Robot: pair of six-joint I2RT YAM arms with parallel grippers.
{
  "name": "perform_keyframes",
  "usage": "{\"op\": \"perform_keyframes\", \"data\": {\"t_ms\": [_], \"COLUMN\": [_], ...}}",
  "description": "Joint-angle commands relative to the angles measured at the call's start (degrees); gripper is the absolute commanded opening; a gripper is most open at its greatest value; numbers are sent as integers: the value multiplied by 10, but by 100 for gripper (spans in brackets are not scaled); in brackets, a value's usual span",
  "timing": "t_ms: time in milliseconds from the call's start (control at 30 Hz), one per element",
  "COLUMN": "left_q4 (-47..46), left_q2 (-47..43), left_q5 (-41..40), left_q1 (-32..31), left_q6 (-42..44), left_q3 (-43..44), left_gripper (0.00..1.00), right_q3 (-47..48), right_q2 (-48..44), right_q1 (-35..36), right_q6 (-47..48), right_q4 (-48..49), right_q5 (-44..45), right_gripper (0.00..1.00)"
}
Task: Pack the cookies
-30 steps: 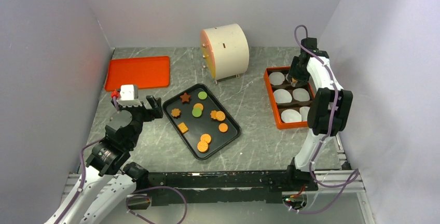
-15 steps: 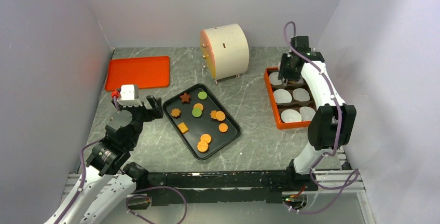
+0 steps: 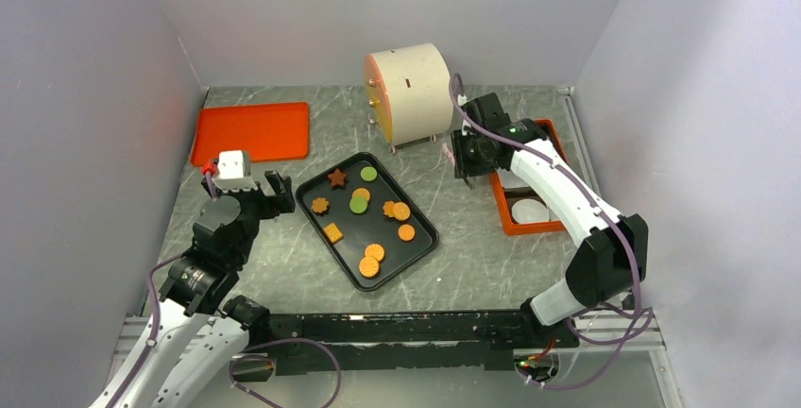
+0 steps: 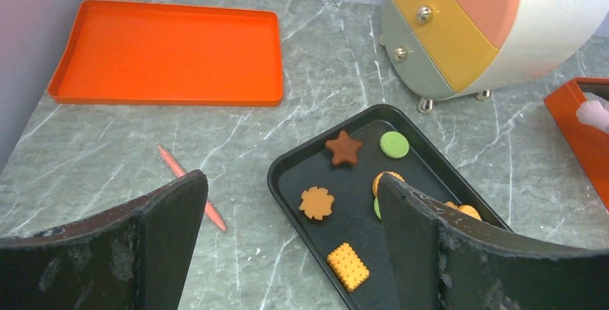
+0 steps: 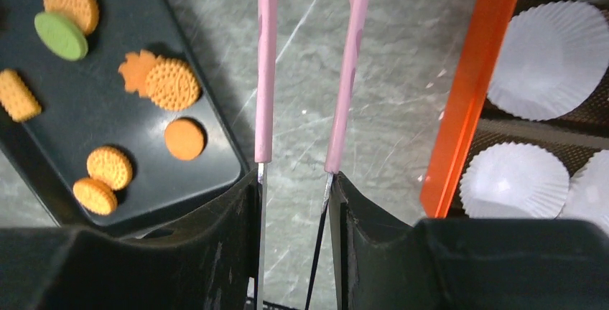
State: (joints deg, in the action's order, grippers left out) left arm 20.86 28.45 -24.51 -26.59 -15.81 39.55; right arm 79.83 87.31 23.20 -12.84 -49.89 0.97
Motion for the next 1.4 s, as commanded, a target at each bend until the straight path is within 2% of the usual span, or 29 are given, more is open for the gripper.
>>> {"op": "perform_keyframes", "data": {"t_ms": [0,267,500,733,933,1100,1367], "left_q4": [-15,-15,-15,-17,-14,-15,-16], "left_q2": [5,11,18,24,24,26,26], "left_q5": [21,29,39,47,39,43,45], "left_q1": [16,36,46,50,52,53,53], "left_q6": [0,1,-1,-1,-2,-2,-2], "left_q3": [0,1,0,0,1,1,1], "left_gripper": [92,93,93,93,92,93,92], "right_q3": [-25,-74,-78,-57,-3,44,65], "right_q2": [-47,-54,-7,53,122,161,192], "right_q1": [32,155,254,307,348,363,364], "right_q6": [6,-15,-30,-21,-34,-46,-56], "right_q4": [5,56,90,121,113,90,80], "right_q5": [-22,-50,-27,-26,53,97,124], "right_gripper": [38,37,37,37,38,40,44]}}
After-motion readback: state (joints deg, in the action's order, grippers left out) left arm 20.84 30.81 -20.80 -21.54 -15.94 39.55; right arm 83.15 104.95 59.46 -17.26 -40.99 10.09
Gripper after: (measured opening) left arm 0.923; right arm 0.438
